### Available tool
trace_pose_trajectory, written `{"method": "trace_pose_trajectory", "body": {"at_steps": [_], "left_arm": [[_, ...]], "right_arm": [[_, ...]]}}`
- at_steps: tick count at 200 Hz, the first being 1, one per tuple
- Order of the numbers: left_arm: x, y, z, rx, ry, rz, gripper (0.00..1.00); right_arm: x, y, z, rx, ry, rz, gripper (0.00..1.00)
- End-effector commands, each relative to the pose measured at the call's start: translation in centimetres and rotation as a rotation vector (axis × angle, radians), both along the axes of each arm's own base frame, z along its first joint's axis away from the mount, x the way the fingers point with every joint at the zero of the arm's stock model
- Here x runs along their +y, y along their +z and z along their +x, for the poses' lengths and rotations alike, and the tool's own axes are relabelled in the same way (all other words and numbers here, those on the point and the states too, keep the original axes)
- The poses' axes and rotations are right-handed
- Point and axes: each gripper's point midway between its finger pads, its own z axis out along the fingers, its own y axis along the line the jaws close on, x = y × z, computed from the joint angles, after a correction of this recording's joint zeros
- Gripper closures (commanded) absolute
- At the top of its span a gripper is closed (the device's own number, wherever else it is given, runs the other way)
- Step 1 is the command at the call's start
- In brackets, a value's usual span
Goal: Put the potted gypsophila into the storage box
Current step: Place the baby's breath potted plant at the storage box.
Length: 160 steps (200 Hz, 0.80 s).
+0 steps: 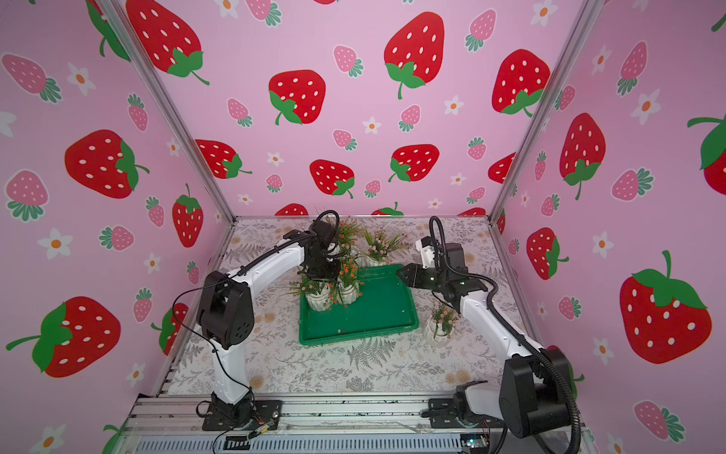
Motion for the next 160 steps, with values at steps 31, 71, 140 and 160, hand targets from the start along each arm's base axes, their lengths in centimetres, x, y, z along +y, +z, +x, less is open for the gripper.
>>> {"method": "trace_pose_trajectory", "body": {"at_steps": [31, 71, 140, 160], "left_arm": [[0.0, -0.9, 0.2, 0.021, 0.009, 0.0, 0.87], [-0.6, 0.6, 0.6, -0.009, 0.014, -0.056, 0.66], [-1.2, 8.9, 0.5, -0.207, 0.045, -0.228, 0.61], [-0.6, 11.9, -0.4, -0.286, 0.059, -0.267, 0.6]], "right_arm": [[-0.1, 0.3, 0.1, -0.007, 0.001, -0.001, 0.63], [-0.2, 0.0, 0.0, -0.005, -0.002, -0.01, 0.63], [-1.0, -0.1, -0.4, -0.014, -0.025, -0.038, 0.6], [-1.3, 0.0, -0.5, -0.018, -0.033, -0.056, 0.59]]}}
